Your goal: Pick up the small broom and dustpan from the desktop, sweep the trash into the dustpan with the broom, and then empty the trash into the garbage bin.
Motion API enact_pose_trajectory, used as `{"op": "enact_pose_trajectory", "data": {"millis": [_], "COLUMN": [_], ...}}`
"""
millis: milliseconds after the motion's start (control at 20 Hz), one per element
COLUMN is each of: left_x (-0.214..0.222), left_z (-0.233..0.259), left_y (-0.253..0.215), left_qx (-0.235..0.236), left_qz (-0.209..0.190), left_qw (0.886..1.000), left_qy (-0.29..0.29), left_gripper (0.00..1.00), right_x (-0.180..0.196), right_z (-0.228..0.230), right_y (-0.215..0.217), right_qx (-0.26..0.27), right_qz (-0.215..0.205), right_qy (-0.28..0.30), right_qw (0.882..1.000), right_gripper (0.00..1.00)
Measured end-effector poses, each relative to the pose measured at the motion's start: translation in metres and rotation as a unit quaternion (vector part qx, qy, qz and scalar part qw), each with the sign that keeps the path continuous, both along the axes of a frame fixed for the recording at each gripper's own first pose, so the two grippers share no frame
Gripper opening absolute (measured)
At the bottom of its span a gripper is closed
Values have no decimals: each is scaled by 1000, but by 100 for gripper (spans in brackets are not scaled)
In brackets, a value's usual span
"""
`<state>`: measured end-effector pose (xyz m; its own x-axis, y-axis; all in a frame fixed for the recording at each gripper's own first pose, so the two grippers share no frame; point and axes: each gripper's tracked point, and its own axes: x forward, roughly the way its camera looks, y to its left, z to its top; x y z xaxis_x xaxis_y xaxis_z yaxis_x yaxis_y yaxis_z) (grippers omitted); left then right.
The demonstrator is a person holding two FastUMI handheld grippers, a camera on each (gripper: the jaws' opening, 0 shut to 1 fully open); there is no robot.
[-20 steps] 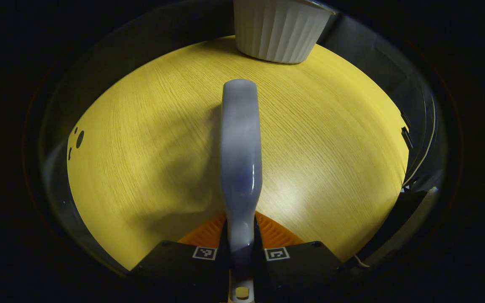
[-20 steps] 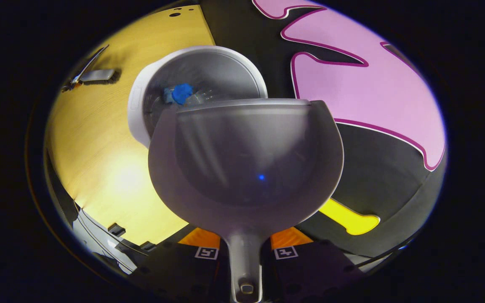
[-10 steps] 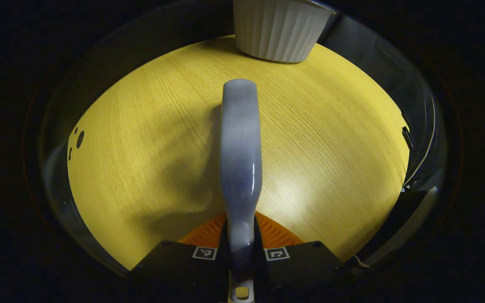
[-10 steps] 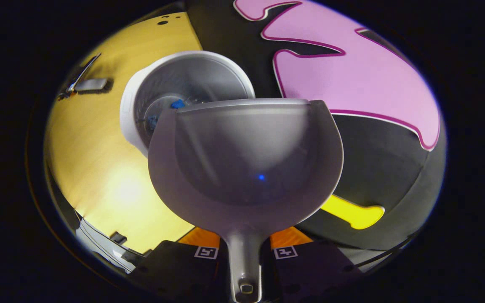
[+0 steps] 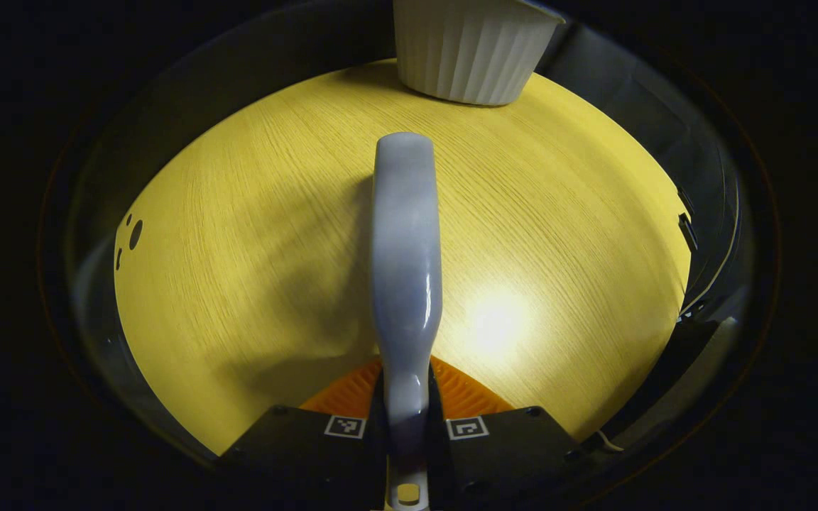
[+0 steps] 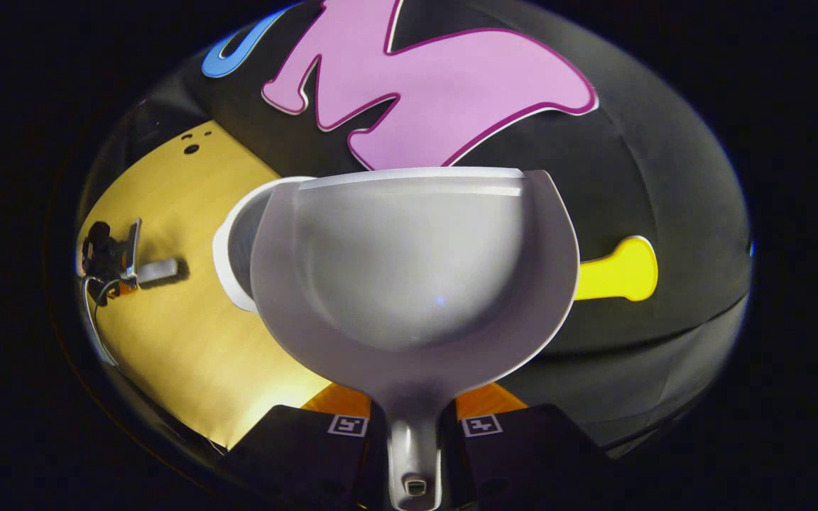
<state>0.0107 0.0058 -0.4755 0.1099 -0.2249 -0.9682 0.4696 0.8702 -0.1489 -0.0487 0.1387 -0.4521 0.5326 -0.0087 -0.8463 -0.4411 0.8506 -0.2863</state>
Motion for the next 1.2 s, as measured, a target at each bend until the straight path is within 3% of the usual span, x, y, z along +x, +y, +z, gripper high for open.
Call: {"op": "enact_pose_trajectory", "data": {"millis": [150, 350, 650, 950, 1200], "left_x": [-1, -1, 0, 1, 0], "left_z": [-2, -2, -1, -1, -1], "left_y": [0, 0, 0, -1, -1], "left_qx": [-2, -2, 2, 4, 10], "left_qz": [1, 0, -6, -4, -6], "left_qw": [1000, 1000, 1000, 1000, 1000], "left_qy": [-1, 0, 4, 6, 12], "left_gripper": [27, 27, 27, 27, 28], "right_x": [-18, -71, -175, -272, -308], "right_z": [12, 14, -25, -106, -166], "right_y": [13, 30, 53, 103, 133], "right_qx": [72, 157, 200, 244, 233], "right_qz": [-30, -67, -88, -115, -107], "right_qy": [-5, 12, 72, 172, 213], "right_qw": [997, 985, 973, 947, 943], "right_gripper": [33, 33, 33, 33, 33]}}
